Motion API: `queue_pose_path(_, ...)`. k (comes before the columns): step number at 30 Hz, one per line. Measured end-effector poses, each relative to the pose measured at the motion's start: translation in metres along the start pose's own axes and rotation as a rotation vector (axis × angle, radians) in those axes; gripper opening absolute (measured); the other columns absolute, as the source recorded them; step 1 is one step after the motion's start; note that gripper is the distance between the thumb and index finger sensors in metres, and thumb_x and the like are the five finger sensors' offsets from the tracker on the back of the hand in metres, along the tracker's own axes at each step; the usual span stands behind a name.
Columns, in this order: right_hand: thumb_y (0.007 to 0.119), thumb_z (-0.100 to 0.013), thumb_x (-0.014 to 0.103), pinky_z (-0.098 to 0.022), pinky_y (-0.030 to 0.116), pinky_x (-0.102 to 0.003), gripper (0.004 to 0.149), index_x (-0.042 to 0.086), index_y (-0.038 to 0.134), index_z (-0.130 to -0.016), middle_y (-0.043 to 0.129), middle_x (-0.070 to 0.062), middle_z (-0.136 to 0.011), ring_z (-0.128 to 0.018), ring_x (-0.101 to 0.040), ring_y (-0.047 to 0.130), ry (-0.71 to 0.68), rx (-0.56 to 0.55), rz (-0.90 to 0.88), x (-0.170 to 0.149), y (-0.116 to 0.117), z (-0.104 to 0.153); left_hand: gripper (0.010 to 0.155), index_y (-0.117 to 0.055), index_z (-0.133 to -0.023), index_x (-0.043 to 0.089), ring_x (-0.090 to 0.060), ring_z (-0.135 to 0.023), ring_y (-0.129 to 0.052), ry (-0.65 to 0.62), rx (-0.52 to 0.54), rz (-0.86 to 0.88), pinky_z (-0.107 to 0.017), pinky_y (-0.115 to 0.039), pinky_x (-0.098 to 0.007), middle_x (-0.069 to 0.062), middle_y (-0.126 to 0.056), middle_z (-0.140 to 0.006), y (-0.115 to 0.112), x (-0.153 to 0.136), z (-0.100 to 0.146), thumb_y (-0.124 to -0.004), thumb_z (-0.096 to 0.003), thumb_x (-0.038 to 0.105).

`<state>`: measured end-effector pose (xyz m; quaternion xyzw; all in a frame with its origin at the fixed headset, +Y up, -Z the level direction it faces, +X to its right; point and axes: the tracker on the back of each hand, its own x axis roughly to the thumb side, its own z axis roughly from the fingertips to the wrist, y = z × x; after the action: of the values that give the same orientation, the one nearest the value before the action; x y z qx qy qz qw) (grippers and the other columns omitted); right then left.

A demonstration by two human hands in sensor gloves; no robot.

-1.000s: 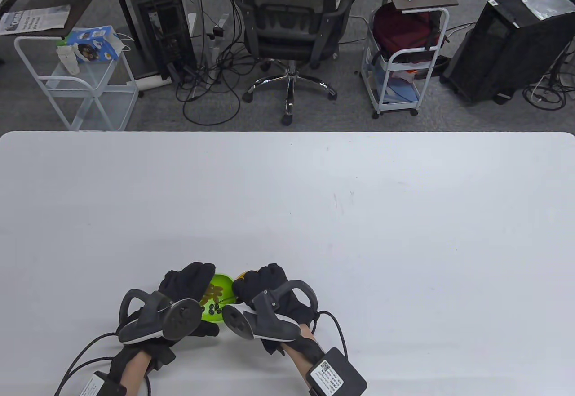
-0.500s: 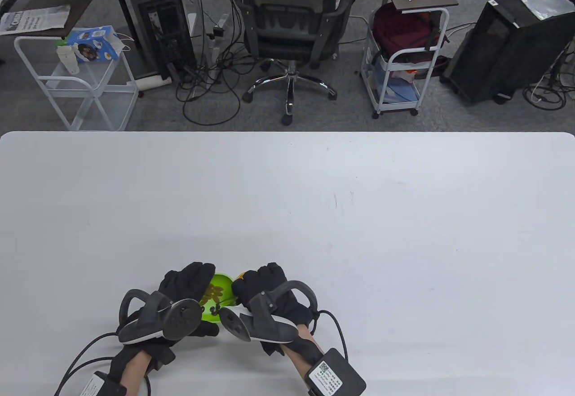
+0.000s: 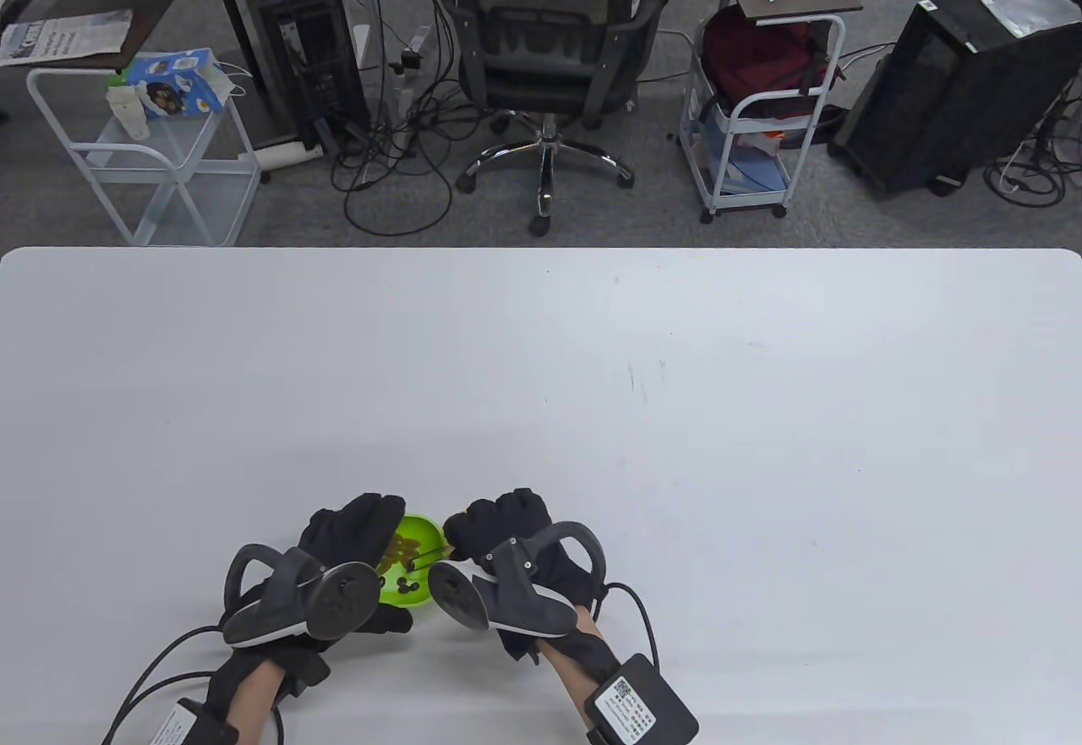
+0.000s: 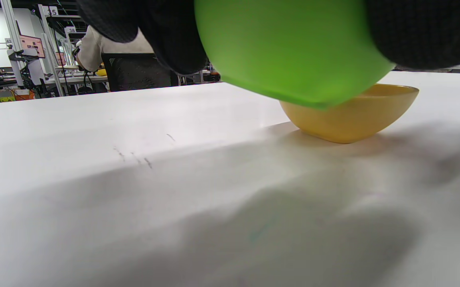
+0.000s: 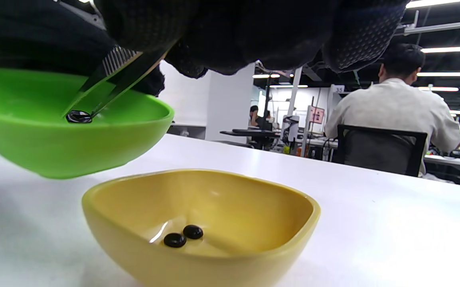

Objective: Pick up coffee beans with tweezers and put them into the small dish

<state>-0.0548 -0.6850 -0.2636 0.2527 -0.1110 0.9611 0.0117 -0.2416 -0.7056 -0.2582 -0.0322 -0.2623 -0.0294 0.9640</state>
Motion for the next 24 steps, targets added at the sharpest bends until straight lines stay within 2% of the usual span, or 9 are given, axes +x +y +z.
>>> queue_pose_path(11,0.068,-0.042,0.037,-0.07,0.07,-0.057,0.044,0.024,0.075,-0.083,0.086,0.004,-0.065,-0.05,-0.02,0.09,0.114,-0.044,-0.123,-0.037,-0.012,0.009,0.116,-0.045,-0.119,0.002,-0.041,-0.101,-0.084,-0.001,0.002,0.0,-0.076,-0.066,-0.064,-0.027,-0.06,-0.121,0.0,0.0,0.0,-0.078,-0.0313,0.07)
queue_pose_path(24,0.068,-0.042,0.037,-0.071,0.069,-0.058,0.043,0.024,0.075,-0.083,0.086,0.003,-0.065,-0.05,-0.02,0.089,0.244,0.003,-0.208,-0.074,-0.002,0.014,0.116,-0.045,-0.119,0.002,-0.041,-0.101,-0.084,0.0,0.002,0.001,-0.076,-0.066,-0.064,-0.027,-0.059,-0.121,0.0,0.0,0.001,-0.078,-0.0313,0.07)
